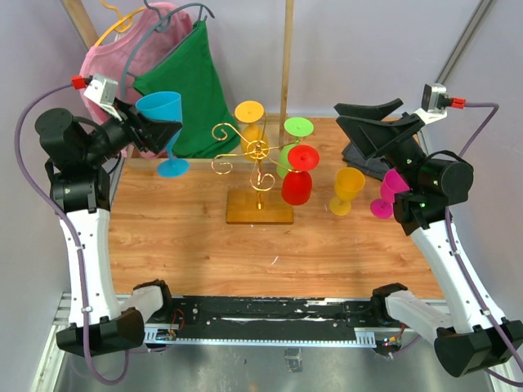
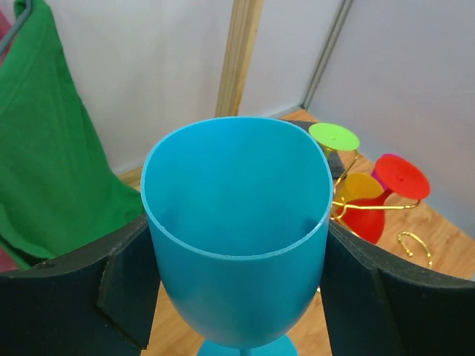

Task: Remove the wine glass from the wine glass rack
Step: Place the wine glass at the center of the board.

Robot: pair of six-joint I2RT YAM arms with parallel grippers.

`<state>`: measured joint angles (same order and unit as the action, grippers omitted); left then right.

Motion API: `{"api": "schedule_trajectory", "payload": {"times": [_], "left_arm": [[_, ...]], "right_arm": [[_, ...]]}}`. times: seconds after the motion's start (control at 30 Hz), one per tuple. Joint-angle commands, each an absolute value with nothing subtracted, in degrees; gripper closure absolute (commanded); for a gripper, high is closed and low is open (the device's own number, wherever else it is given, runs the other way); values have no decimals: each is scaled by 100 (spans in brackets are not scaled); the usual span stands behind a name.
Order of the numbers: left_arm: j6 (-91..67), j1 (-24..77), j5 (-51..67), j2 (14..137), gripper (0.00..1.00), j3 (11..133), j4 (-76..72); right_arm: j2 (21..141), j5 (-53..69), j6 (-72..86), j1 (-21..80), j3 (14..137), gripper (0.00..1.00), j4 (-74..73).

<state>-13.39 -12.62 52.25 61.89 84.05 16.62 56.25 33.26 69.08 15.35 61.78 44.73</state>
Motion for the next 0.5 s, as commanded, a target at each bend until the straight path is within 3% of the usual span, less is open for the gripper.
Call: {"api": "schedule_trajectory", "payload": {"times": [0.0,0.47], "left_arm": [[-658,-1292,4807,5871,38,7988,1541],[-297,-1301,3922,4739,36,4768,-1153]], "right_arm": [[5564,3480,6827,1441,6275,2,4497],[5569,3580,6731,1433,6314,2,4192]]}}
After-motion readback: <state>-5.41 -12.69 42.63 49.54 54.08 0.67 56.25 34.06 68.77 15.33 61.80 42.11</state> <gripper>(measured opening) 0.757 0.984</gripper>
